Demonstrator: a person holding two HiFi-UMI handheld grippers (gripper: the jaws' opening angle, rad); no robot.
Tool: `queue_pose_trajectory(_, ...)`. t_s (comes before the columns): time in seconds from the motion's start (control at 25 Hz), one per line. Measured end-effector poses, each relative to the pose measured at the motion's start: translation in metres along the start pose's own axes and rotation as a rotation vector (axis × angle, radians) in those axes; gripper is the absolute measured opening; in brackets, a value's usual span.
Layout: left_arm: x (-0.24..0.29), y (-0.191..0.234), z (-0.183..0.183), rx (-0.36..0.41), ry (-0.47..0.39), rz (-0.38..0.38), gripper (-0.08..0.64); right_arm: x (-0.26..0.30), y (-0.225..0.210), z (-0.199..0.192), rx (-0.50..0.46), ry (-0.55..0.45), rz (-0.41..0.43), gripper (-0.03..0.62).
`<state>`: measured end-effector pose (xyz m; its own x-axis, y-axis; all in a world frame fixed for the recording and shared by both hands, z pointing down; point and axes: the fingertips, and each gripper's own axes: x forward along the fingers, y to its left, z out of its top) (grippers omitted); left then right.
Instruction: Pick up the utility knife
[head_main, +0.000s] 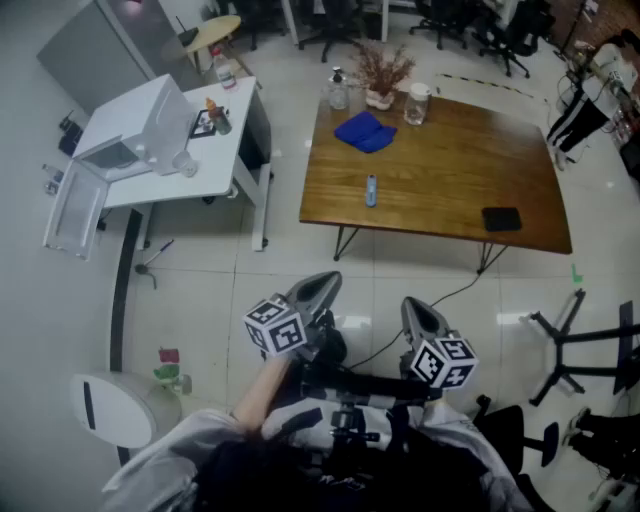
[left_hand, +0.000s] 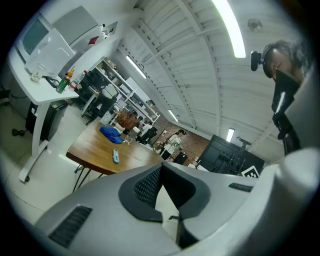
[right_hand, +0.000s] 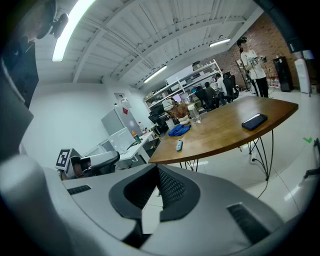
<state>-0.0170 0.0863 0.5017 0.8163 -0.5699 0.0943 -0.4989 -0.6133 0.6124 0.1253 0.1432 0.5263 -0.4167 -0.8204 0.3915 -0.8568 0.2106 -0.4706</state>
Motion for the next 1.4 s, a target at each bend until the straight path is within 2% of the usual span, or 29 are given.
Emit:
queue_pose_trajectory(0.16, 0.015, 0.048, 0.038, -0.003, 0.001, -0.017, 0.006, 0.058, 0.019, 0.027, 0.04, -0.013, -0.008, 0.012)
queue_pose_trajectory(0.4, 0.029, 0.1, 0.078, 0.0, 0.024, -0.043, 0.006, 0.122, 0.038, 0.051, 0.027, -0.035, -0.005, 0.012)
queue_pose_trajectory(0.64, 0.043, 0.127, 0.081, -0.063, 0.029, -0.035, 0.006, 0.135, 0.033, 0.051, -0.028, -0.005, -0.048, 0.012)
queue_pose_trajectory(0.84, 0.056, 0.135, 0.078, -0.102, 0.043, -0.027, 0.006, 0.141, 0.015, 0.059, -0.006, 0.016, -0.081, 0.012)
queue_pose_trajectory(0.96, 0.062, 0.141, 0.086, -0.101, 0.028, -0.005, 0.006, 0.156, 0.001, 0.068, 0.024, 0.043, -0.076, 0.054)
queue_pose_trajectory(1.08, 0.067, 0.16, 0.105, -0.087, -0.009, 0.054, 0.006, 0.186, -0.016, 0.082, 0.012, 0.071, -0.081, 0.172)
queue_pose_trajectory(1.24, 0.069, 0.182, 0.136, -0.084, -0.086, 0.14, 0.006, 0.236, -0.046, 0.089, -0.086, 0.149, -0.101, 0.204)
queue_pose_trajectory(1.4, 0.071, 0.19, 0.152, -0.082, -0.124, 0.191, 0.006, 0.289, -0.08, 0.088, -0.148, 0.226, -0.131, 0.249)
